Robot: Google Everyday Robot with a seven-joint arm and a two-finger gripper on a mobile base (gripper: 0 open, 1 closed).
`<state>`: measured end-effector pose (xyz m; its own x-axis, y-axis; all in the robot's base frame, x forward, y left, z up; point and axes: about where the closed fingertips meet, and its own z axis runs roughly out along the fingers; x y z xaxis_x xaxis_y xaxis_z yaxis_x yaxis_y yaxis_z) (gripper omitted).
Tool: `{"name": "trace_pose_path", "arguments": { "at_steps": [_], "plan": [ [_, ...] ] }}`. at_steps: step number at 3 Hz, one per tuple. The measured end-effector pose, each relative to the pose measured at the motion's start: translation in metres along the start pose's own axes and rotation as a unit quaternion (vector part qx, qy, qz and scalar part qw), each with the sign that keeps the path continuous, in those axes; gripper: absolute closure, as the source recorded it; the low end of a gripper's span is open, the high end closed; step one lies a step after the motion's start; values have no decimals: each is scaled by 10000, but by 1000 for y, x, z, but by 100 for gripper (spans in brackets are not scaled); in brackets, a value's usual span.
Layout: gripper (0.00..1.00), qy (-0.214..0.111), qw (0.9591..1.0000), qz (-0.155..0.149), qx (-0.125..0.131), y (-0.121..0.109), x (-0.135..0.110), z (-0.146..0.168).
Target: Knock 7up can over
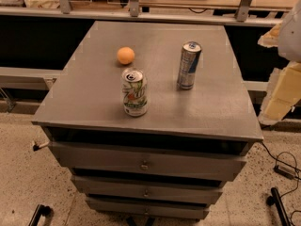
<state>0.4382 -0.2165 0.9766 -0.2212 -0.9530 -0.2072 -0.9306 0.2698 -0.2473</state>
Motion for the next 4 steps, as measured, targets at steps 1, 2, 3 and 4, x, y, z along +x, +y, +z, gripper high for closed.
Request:
{"name": "trace_pose_path", "arguments": {
  "at_steps": [1, 2, 3, 4],
  "plan": [
    [0, -110, 9999, -100, 12, -6, -13, 4],
    [0, -559, 9971, -513, 39, -29, -66, 20],
    [0, -1149, 9885, -983, -88, -52, -150, 47],
    [0, -1149, 9885, -983, -88, -52, -150, 47]
  ]
}}
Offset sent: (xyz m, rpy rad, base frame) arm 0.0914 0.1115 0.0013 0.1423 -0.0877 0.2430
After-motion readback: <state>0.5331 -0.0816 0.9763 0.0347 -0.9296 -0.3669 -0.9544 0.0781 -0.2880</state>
